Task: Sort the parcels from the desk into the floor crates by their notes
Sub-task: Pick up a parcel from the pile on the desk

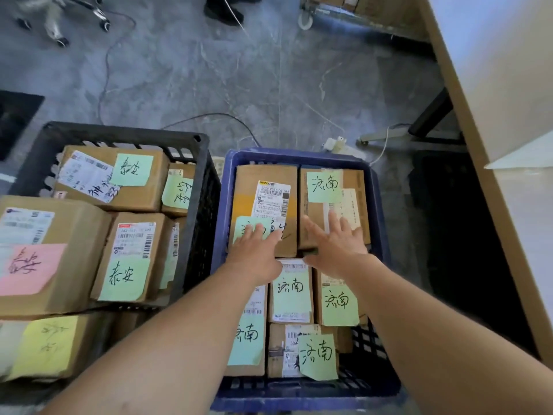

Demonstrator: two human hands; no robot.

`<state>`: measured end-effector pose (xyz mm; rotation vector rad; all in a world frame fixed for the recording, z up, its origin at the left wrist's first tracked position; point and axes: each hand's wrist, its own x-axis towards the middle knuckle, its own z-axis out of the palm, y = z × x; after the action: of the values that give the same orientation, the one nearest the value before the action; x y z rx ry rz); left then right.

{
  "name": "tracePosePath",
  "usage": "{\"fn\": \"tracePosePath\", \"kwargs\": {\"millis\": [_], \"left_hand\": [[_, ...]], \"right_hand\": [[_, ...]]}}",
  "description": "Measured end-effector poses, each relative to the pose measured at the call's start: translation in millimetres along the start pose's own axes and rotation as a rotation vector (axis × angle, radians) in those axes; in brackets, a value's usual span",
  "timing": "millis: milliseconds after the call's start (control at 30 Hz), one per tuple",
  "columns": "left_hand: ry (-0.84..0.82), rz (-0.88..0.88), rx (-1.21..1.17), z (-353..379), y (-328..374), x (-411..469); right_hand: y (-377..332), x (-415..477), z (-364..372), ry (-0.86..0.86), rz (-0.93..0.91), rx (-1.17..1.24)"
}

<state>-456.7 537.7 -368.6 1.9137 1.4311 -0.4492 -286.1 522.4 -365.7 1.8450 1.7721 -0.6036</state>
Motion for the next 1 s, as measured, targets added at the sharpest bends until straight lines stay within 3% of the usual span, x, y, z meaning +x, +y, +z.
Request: {"fn": "tracePosePath", "kwargs": {"millis": [267, 600, 1000], "left_hand": [[0.174, -0.072, 0.059, -22, -26, -85], [0.316, -0.173, 0.039, -54, -124, -165], [0.207, -0.269, 0.095, -68, -317, -207]], "right_hand": [[-48, -53, -42, 0.113, -0.098, -0.002], [-171, -92, -77, 0.146, -0.233, -0.088], [-374, -86, -59, 0.085, -0.310, -0.007]]}}
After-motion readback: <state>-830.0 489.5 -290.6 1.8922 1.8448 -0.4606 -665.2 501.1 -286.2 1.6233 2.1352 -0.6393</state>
